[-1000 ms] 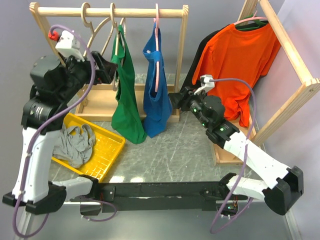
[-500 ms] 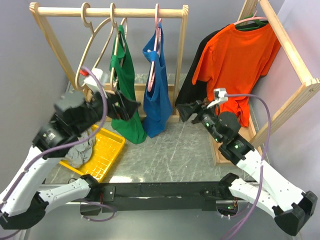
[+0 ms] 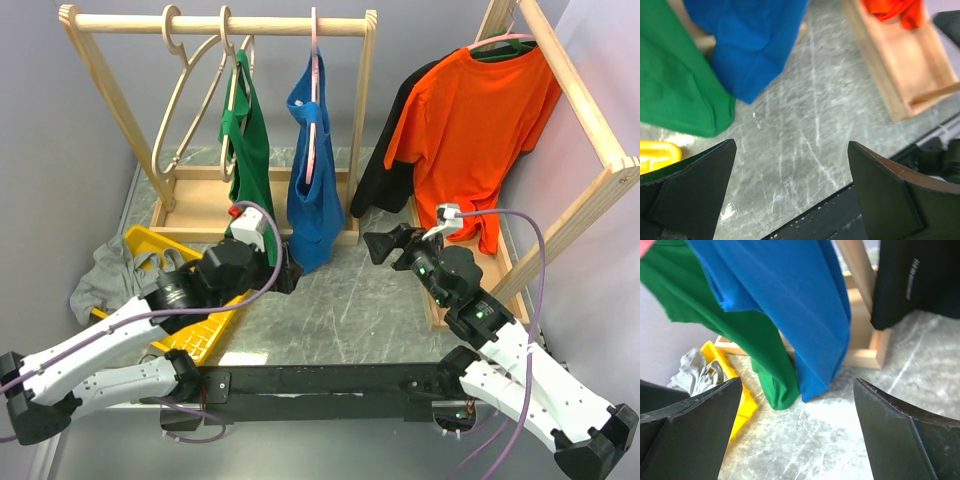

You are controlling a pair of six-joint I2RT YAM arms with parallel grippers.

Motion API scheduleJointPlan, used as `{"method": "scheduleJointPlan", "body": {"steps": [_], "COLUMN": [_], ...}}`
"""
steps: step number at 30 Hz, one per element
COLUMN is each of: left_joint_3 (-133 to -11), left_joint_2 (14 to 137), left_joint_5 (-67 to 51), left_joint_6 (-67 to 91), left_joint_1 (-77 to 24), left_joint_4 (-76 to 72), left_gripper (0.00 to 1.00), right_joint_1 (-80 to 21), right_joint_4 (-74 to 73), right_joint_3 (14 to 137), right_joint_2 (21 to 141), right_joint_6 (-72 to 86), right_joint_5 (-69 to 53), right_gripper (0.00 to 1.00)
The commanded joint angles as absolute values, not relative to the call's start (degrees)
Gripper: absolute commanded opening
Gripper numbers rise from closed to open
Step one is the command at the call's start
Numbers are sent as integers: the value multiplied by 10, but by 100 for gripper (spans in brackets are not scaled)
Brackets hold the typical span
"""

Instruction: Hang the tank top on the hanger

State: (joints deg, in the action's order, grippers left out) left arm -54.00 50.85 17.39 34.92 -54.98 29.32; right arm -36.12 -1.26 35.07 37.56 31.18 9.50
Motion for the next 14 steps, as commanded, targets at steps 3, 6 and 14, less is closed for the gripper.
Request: {"method": "scheduleJointPlan", "body": {"steps": [3, 6, 14], "left_joint_3": [-515, -508, -510], "left_joint_2": [540, 551, 559], "left_joint_5": [222, 230, 239], "left_joint_6": [405, 408, 406], "left_joint_1": [-554, -554, -554], "left_joint_4": [207, 190, 188], "left_gripper": [99, 99, 100], "right_joint_1": [-358, -359, -358], "right_joint_4": [-43, -75, -98], "right_joint_3": [349, 359, 365], "right_joint_2": [380, 394, 400], "right_joint_6": [367, 369, 373], "right_joint_5": [156, 182, 217], "right_gripper": [100, 100, 100]}}
